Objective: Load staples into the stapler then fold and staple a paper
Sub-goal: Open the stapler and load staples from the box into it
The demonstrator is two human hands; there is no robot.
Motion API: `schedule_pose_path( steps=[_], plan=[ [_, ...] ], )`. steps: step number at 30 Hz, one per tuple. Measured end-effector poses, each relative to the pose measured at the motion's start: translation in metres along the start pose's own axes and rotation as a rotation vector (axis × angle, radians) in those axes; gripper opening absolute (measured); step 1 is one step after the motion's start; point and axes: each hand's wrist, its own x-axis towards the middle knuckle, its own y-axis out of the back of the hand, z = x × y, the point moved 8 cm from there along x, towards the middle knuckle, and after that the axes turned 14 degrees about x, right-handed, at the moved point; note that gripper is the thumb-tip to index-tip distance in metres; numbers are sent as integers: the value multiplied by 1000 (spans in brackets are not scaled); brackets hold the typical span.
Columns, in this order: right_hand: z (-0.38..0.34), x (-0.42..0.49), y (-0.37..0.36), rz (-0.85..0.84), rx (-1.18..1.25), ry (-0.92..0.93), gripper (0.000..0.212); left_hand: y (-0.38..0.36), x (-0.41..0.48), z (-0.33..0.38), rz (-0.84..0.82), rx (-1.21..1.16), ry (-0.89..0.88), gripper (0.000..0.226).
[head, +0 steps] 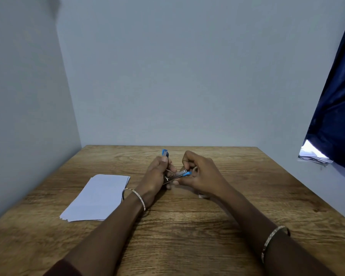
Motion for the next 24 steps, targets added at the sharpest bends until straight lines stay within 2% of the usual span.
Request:
schedule_pose_path(
  steps=[7, 10, 14, 16, 19, 21, 24],
  plan=[
    [13, 0, 22, 121, -114, -47, 44, 6, 6, -2, 17, -363, 81, 29],
    [23, -2, 29, 171, 55, -137, 40, 8, 9, -7, 39, -500, 115, 26],
    [33, -3, 16, 98, 345, -274, 44, 14, 14, -7, 55, -614, 71, 18],
    [38, -2, 10, 79, 485, -323, 37, 13, 15, -4, 33, -648, 48, 12],
    [44, -1, 15, 140, 585, -350, 21, 8, 15, -1, -24, -657, 52, 13],
    [47, -2, 25, 214, 656, -345, 14, 6, 12, 0, -78, -638, 76, 23],
    [53, -5, 44, 333, 784, -359, 13, 2, 4, 4, -211, -662, 125, 70]
  ],
)
